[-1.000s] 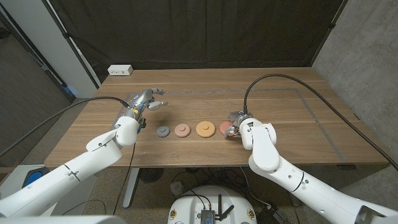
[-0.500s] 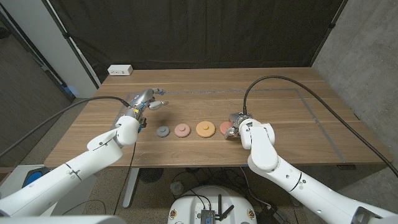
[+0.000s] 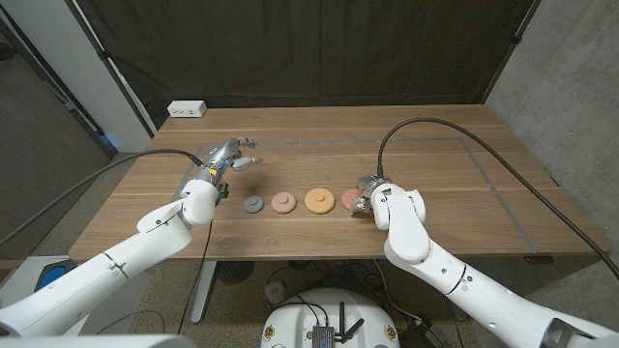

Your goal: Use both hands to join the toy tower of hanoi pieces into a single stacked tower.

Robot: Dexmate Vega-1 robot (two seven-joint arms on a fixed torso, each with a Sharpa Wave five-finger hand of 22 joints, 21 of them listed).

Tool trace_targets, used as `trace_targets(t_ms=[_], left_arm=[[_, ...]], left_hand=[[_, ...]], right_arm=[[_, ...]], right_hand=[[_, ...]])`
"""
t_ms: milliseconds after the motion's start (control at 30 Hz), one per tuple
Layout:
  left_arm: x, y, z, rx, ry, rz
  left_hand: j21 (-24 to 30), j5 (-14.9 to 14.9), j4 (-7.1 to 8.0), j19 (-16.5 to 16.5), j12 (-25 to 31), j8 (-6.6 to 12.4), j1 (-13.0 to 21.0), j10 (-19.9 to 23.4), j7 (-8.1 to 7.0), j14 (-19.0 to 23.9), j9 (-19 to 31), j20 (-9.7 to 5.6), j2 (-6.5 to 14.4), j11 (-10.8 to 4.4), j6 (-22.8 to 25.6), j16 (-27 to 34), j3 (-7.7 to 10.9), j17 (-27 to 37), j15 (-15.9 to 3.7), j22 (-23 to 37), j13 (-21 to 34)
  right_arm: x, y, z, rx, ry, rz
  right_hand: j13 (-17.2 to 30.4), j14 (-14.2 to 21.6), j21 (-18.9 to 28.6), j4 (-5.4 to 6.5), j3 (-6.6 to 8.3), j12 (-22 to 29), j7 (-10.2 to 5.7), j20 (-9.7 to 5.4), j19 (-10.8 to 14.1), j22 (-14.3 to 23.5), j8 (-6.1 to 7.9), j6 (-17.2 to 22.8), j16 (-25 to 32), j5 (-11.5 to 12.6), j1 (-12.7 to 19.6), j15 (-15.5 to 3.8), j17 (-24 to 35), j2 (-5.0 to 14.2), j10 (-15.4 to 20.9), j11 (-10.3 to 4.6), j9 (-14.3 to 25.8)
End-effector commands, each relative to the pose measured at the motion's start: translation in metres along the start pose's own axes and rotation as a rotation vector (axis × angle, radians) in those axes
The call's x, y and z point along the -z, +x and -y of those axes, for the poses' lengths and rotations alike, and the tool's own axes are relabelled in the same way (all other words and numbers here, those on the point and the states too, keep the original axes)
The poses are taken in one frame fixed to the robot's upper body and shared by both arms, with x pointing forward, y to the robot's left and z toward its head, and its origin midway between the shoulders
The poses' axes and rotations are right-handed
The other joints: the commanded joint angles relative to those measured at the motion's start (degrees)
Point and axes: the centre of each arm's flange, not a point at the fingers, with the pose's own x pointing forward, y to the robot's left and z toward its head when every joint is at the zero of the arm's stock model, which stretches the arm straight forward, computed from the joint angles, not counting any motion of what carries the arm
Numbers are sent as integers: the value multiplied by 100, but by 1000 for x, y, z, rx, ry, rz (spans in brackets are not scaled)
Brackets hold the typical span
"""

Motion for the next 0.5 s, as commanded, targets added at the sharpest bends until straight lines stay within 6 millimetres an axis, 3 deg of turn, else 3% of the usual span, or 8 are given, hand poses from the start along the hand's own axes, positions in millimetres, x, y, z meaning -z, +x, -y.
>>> trace_targets(t_ms=[33,300,500], left_arm=[[1,2,2,4,-4,-2],[4,0,2,1,-10,-6],[4,-2,2,0,-11,-6]], left_hand=[[39,38,-3,-42,-25,-31,-9,62,-31,11,22,-651,37,0,57,37,34,30,-210,-5,27],[111,40,-3,-66,-32,-31,-18,70,-15,-10,24,-652,47,-10,78,5,51,-4,-210,-60,36],[182,45,-9,-92,-37,-36,-18,75,-27,15,27,-653,51,-9,79,29,72,24,-210,-107,46]], right_arm=[[0,3,-2,-16,-15,-8],[-1,3,-2,-13,-25,-10],[0,2,-3,5,-22,0]], right_hand=[[13,46,44,-11,-13,39,-11,-627,-39,-2,38,63,75,47,2,-667,28,26,86,-13,2],[41,139,174,-30,8,146,-74,-630,47,-32,120,290,173,55,30,-671,94,61,424,-142,3],[101,504,449,-48,100,240,-215,-644,254,37,217,603,495,107,78,-668,574,138,794,-327,7]])
